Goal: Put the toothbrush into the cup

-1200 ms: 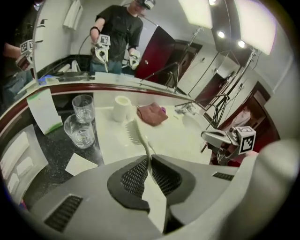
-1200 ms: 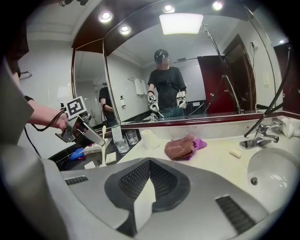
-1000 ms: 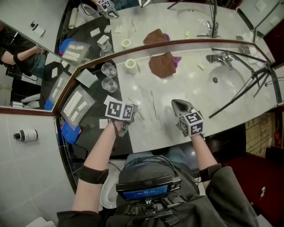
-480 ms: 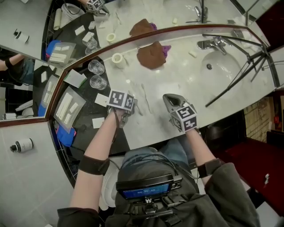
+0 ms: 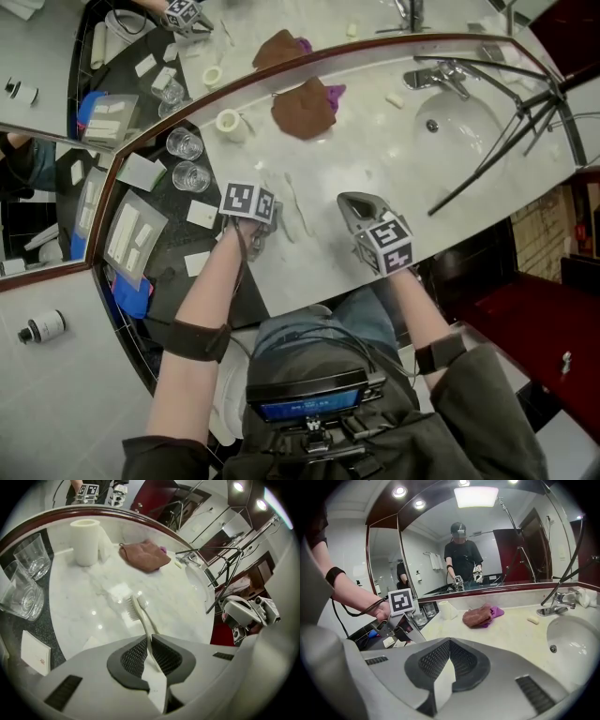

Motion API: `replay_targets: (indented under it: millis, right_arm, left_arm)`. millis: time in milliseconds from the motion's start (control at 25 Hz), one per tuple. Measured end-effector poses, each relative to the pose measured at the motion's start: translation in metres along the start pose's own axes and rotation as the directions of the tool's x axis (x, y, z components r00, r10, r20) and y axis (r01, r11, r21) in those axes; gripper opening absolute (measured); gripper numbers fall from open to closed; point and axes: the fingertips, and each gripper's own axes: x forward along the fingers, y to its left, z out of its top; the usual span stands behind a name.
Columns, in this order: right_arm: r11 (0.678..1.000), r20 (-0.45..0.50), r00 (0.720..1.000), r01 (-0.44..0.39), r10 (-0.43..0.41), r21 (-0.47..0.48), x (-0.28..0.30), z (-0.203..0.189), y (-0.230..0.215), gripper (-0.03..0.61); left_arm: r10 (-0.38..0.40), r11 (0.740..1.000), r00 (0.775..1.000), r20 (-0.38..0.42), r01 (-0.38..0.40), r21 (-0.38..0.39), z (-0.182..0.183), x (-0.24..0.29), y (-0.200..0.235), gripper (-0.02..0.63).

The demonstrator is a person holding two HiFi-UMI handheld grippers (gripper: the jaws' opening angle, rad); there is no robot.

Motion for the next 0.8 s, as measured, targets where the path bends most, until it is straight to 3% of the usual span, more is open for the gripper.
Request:
replay_targets:
  millis: [320,480,640,800]
  right_arm:
    - [1.000,-0.005,1.000,0.020,-0.020,0.014,-0.002,-0.008,-0.008,0.015]
    - [1.000,-0.006,1.000,0.025,-0.025,0.014,-0.003,-0.012,-0.011,0.015]
    - [1.000,-0.008,1.000,0.023,-0.023,0.016,-0.004,-0.014,-0.011,0.015]
    - [1.000,-0.011,1.000,0.019,-0.019,0.015,-0.005,-0.013,-0.010,0.015]
  left_arm:
    - [0.007,0.999,1.000,-0.001,-0.007,-0.050,-0.001,0.012,0.009,0.041]
    - [0.053,0.996,0.999,0.010,-0.052,-0.073,-0.003,0.015,0.017,0.055]
    - [0.062,0.995,0.998,0.024,-0.060,-0.081,-0.007,0.017,0.019,0.122]
    - [0.064,0.995,0.997,0.043,-0.060,-0.085,-0.006,0.014,0.018,0.124]
